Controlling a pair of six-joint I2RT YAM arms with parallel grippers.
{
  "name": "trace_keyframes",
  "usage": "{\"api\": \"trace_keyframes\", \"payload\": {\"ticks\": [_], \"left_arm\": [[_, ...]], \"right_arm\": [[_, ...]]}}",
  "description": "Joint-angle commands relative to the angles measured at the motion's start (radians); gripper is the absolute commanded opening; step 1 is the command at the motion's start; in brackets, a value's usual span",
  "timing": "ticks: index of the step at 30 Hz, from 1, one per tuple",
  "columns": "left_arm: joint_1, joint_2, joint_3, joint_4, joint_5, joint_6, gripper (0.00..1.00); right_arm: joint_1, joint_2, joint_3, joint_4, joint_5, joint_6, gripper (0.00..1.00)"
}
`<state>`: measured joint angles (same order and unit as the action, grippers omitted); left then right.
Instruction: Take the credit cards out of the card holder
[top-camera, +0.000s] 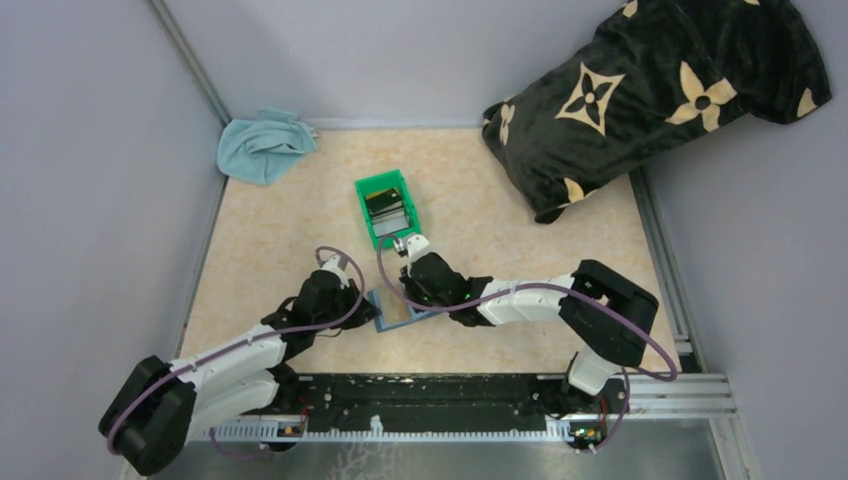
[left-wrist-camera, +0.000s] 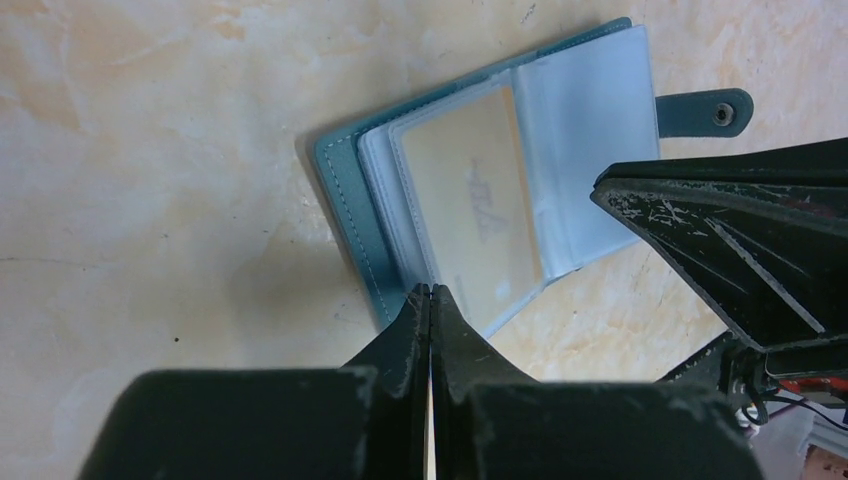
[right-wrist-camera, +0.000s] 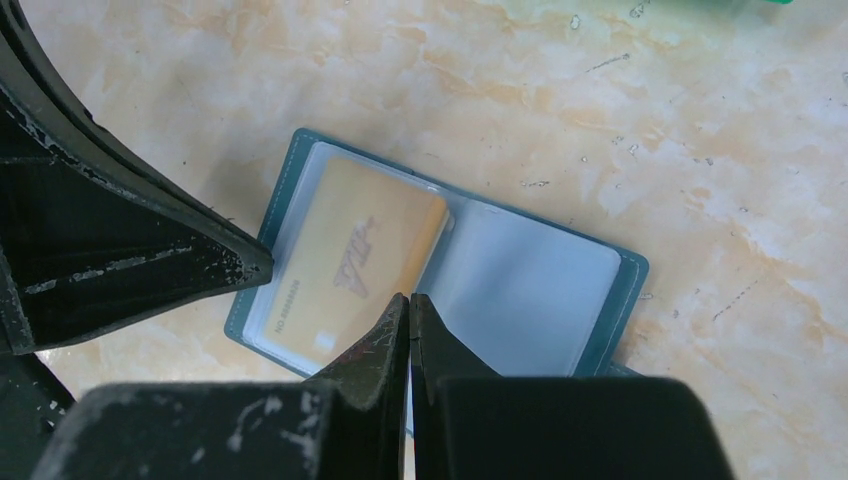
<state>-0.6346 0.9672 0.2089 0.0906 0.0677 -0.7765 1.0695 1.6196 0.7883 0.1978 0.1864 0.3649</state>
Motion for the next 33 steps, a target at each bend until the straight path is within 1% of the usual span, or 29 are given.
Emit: {"api": "trace_keyframes", "payload": {"ticks": [1, 6, 19, 23, 25, 33], "left_arm": [[-0.004, -0.035, -0.023, 0.039, 0.033, -0.014, 0.00], [-0.004, -0.043, -0.021, 0.047, 0.032, -0.013, 0.00], [-0.004, 0.045, -0.016, 0.110, 0.055, -0.020, 0.00], [-0.004, 0.054, -0.010, 0.120, 0.059, -0.018, 0.00], [-0.004, 0.056, -0.009, 0.124, 0.062, -0.019, 0.00], [-0.004, 0.079, -0.003, 0.156, 0.075, -0.026, 0.00]], "right_arm": [[0.002, 0.014, 0.021, 0.061, 0.003, 0.026, 0.00], [0.001, 0.023, 0.002, 0.061, 0.013, 0.045, 0.00], [-0.007, 0.023, -0.043, 0.042, 0.046, 0.069, 0.00], [-0.011, 0.024, -0.055, 0.048, 0.028, 0.073, 0.00], [-0.011, 0.061, -0.056, 0.051, 0.017, 0.080, 0.00], [-0.011, 0.096, -0.067, 0.080, -0.023, 0.101, 0.00]]}}
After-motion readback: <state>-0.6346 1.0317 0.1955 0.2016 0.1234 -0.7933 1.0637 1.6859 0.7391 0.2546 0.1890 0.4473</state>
